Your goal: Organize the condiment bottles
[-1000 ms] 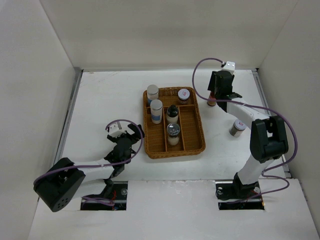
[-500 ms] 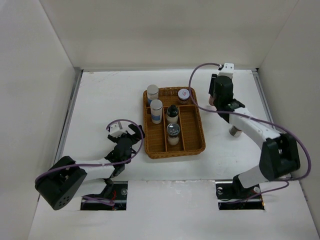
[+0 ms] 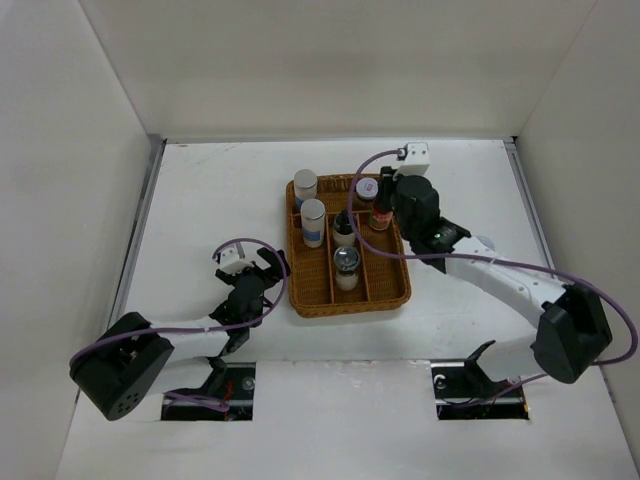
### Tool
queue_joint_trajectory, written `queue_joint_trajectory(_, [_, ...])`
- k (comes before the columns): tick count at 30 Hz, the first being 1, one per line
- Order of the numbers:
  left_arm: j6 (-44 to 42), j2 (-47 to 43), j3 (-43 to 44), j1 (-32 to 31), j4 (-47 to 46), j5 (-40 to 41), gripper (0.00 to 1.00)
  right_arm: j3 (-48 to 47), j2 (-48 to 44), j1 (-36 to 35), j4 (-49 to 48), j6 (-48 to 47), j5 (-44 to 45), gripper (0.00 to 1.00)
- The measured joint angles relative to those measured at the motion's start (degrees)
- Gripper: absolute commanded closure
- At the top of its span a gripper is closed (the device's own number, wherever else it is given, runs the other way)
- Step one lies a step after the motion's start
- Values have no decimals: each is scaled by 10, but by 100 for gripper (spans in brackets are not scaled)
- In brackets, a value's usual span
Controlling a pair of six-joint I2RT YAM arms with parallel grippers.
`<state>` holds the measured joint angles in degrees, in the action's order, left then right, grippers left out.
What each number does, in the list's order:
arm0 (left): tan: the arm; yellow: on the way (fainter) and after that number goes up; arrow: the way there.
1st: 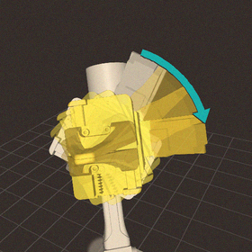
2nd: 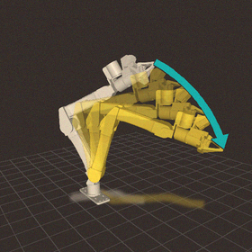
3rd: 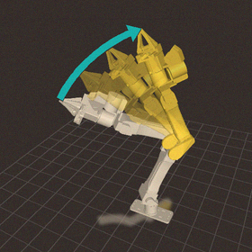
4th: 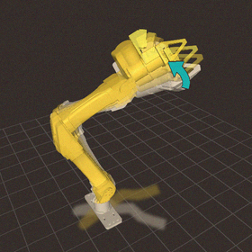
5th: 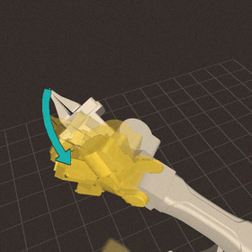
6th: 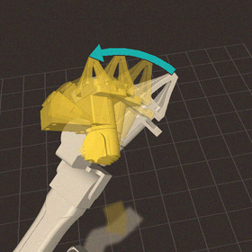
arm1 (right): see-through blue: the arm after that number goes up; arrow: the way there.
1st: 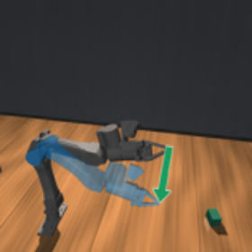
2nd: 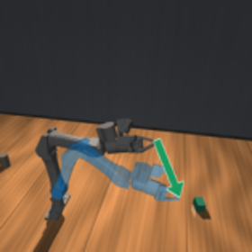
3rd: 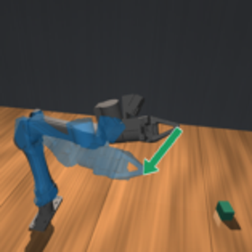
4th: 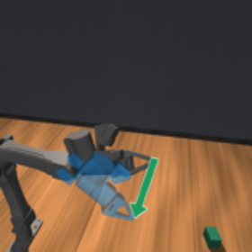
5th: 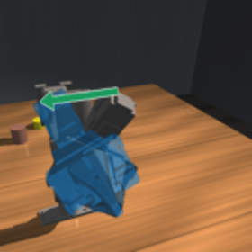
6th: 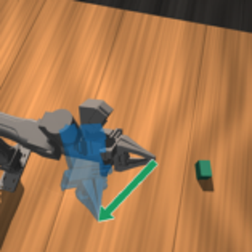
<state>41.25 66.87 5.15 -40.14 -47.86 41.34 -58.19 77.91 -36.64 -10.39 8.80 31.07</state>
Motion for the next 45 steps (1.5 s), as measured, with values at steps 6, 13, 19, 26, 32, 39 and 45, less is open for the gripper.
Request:
queue_joint_trajectory(6, [1, 0, 0, 0, 0, 0, 0, 35, 51, -2, -6, 13, -3, 62])
queue_joint_trajectory(13, [1, 0, 0, 0, 0, 0, 0, 89, 65, -16, -88, 10, 14, 54])
queue_joint_trajectory(19, [1, 1, 0, 0, 0, -2, 0, 113, 66, -36, -129, 15, 27, 35])
queue_joint_trajectory(26, [1, 1, 1, 0, 0, -7, 0, 113, 54, -38, -130, 18, 30, 26])
queue_joint_trajectory(32, [1, 1, 1, 0, 0, -9, 0, 123, -28, -40, -104, 29, 34, 8])
queue_joint_trajectory(39, [2, -3, 1, 0, 0, -10, 0, 229, -267, 42, -71, 104, 78, 0])
queue_joint_trajectory(45, [4, -17, 1, -4, -2, -9, 0, 277, -284, 205, 90, 202, 144, 0])
